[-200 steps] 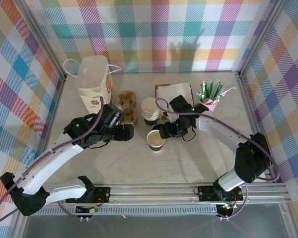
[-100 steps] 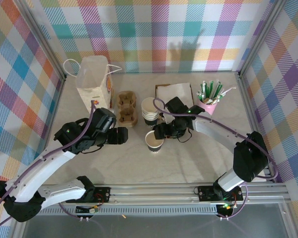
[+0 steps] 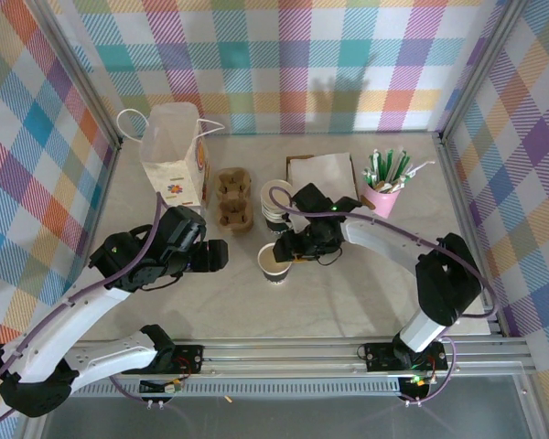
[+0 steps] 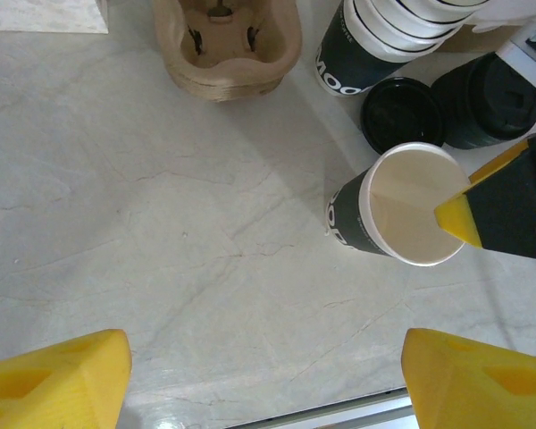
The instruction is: Pack the takeout coffee
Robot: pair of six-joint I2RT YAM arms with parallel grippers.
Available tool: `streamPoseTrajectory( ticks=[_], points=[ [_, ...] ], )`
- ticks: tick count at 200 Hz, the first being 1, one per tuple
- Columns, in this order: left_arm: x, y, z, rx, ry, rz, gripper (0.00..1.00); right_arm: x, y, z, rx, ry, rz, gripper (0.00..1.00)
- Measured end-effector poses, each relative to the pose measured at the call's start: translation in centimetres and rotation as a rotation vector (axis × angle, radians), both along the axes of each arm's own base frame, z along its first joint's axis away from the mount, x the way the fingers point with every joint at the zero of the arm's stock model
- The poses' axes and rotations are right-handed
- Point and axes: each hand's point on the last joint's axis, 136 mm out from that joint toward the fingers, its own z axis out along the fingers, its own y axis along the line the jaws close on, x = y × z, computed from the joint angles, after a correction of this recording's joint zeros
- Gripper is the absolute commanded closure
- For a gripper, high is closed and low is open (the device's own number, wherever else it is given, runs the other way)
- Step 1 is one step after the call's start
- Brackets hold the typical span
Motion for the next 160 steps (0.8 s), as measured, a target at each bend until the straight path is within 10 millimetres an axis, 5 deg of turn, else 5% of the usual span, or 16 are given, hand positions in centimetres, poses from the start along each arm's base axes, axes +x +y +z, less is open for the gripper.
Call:
streamPoseTrajectory(
  ticks=[69, 136, 160],
  points=[
    [-0.1, 0.4, 0.0, 0.000, -0.007, 0.012, 0.21, 0.7, 1.6, 1.3, 0.020, -0.041, 0.047, 0.42],
    [-0.6, 1.3, 0.0, 0.008, -0.020, 0.032, 0.21, 0.4, -2.1, 7.2, 0.016, -0.312, 0.102, 0.51],
    [-0.7, 1.6, -0.4, 0.015, -0.016, 0.041, 0.21, 1.7, -3.4, 6.4, -0.050, -0.392, 0.147, 0.53]
  ],
)
